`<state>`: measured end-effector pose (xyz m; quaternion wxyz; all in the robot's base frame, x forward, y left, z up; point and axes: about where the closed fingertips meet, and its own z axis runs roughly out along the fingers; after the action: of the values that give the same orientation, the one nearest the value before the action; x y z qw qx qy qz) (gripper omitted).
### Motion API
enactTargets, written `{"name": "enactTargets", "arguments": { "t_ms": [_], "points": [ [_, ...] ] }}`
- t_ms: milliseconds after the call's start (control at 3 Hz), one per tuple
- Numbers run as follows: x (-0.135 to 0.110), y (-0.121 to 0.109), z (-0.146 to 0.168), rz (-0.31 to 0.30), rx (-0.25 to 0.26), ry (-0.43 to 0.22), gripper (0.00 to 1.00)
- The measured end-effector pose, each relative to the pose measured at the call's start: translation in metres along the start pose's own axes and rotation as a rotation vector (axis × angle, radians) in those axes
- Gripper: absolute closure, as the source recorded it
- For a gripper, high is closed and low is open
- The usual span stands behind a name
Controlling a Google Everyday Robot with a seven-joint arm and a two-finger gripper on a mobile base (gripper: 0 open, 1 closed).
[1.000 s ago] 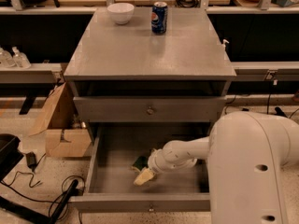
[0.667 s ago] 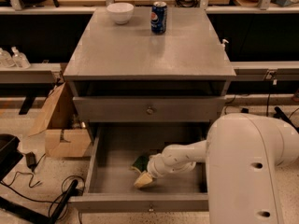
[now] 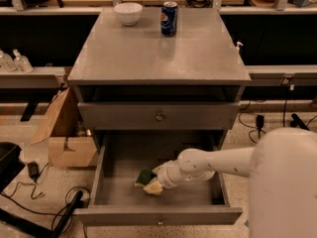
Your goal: Pick sponge from middle drawer and place on counter
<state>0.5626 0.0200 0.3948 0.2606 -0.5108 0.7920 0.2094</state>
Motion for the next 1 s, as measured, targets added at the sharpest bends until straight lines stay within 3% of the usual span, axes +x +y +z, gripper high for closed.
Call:
{"name": "enactTargets", "arguments": {
  "t_ms": [333, 667, 1000],
  "points": [
    [-0.032, 0.004, -0.07, -0.042, -0.04, -0.042, 0.95],
    [-0.084, -0.051, -0.214, -0.058, 0.053, -0.082, 1.0],
    [-0.129, -0.087, -0.317, -0.078, 0.118, -0.107, 1.0]
  ]
}}
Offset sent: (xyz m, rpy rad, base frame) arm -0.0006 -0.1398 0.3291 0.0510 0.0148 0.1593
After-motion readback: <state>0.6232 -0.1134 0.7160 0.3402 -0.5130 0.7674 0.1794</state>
